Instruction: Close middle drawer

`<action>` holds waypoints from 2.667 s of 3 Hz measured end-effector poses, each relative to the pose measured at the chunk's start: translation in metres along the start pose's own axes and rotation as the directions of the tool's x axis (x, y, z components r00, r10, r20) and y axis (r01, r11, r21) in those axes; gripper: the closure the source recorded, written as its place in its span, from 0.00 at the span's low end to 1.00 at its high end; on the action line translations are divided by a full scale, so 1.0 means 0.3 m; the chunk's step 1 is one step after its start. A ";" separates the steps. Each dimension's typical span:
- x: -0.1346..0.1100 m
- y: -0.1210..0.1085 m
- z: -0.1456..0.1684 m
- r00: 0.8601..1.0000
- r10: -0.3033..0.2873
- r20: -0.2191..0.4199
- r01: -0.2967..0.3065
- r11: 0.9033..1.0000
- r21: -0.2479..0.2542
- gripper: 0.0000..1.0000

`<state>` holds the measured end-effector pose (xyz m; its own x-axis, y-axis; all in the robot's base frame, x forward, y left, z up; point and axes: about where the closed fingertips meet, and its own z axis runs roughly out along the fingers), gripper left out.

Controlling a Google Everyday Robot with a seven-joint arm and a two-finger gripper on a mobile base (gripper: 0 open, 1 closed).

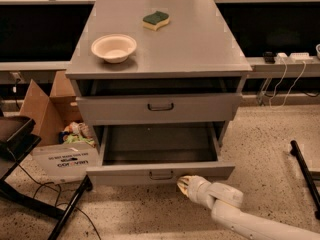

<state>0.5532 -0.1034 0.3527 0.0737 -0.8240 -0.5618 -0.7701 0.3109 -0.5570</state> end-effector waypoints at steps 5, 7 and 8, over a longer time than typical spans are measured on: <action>-0.125 -0.126 0.021 0.997 -0.072 0.037 0.071 0.997 0.034 0.58; -0.125 -0.126 0.021 0.997 -0.072 0.037 0.071 0.997 0.034 0.12; -0.125 -0.126 0.021 0.997 -0.072 0.037 0.071 0.997 0.034 0.00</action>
Offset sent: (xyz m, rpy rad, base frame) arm 0.1868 0.1085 0.2032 -0.0701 -0.3873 0.2445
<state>0.5835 -0.0812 0.3909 0.1522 -0.8262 -0.5425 -0.7411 0.2677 -0.6157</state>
